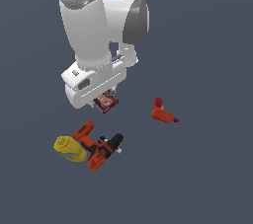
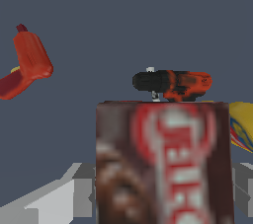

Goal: Pick up a designated object from a clutter of objects.

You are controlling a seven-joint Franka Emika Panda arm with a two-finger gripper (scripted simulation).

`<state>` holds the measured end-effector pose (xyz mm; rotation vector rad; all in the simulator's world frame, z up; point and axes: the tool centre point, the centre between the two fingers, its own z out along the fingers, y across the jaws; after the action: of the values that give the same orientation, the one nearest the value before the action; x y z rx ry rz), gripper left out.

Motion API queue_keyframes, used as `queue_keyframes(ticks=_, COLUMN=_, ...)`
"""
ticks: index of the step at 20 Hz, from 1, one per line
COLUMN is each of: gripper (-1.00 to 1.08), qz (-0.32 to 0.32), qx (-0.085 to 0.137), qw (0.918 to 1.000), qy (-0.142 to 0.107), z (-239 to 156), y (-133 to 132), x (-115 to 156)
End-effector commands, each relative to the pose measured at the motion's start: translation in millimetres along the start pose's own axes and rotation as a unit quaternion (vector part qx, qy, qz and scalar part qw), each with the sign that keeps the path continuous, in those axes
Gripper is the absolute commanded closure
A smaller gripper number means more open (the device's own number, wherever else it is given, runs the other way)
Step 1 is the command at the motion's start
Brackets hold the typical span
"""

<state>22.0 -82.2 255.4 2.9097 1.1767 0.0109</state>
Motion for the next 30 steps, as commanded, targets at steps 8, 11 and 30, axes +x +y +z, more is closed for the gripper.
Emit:
queue_keyframes(ticks=8, gripper=1.08, qz=0.001, qx=0.002, qw=1.0, qy=-0.001, z=-91.6, y=7.5, x=25.0)
queue_keyframes(ticks=11, gripper=1.08, qz=0.001, qx=0.002, qw=1.0, qy=-0.002, z=-116.8, y=10.5, x=32.2)
queue_keyframes(ticks=30, gripper=1.08, qz=0.002, qx=0.003, qw=1.0, qy=-0.002, z=-188.7, y=20.9, x=54.7)
